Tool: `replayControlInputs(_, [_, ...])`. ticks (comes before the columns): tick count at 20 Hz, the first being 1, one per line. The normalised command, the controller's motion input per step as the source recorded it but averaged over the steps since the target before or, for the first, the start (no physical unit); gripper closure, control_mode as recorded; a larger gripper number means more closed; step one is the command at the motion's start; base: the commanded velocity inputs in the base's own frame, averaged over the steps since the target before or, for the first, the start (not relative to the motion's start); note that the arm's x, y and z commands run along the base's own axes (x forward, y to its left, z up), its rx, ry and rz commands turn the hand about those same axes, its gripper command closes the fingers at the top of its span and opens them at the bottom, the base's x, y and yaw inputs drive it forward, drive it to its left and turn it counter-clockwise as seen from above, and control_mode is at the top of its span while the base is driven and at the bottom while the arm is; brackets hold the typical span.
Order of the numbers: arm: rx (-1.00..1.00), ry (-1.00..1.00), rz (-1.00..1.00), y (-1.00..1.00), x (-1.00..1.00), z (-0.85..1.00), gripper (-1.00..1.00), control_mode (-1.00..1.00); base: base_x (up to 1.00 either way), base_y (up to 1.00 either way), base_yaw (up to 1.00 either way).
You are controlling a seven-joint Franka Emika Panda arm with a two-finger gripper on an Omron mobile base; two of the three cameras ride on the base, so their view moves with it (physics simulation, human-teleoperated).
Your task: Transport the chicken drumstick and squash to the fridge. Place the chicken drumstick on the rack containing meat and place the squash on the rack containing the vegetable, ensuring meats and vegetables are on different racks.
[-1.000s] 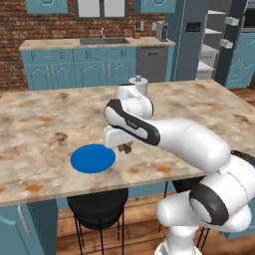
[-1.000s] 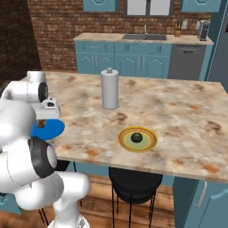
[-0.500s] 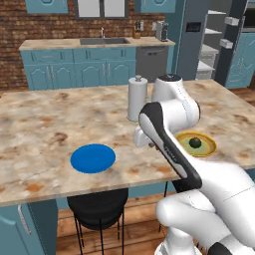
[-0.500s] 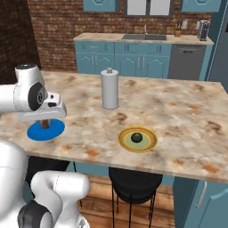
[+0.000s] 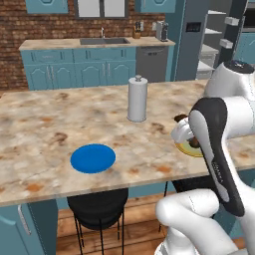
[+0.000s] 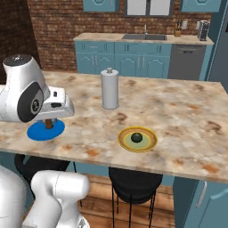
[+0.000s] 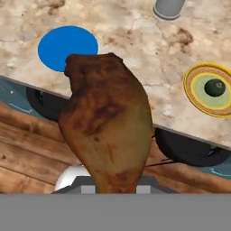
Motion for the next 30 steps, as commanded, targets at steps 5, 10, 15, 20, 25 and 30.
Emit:
replayControlInputs(5, [0.0,-0.1,-0.05,-0.46,-0.91,0.75,1.0,-1.0,0.0,0.0,0.0])
replayControlInputs(10, [0.0,-0.09,-0.03,-0.3,-0.56,0.44,1.0,1.0,-0.2,-0.21,-0.02])
replayControlInputs(15, [0.0,0.0,0.0,0.0,0.0,0.0,1.0,1.0,-0.93,-0.93,-0.04])
replayControlInputs(20, [0.0,0.0,0.0,0.0,0.0,0.0,1.0,1.0,-0.37,-1.0,-0.01])
replayControlInputs(25, [0.0,0.0,0.0,0.0,0.0,0.0,1.0,1.0,0.0,-1.0,0.0])
replayControlInputs(30, [0.0,0.0,0.0,0.0,0.0,0.0,1.0,1.0,0.0,-1.0,0.0])
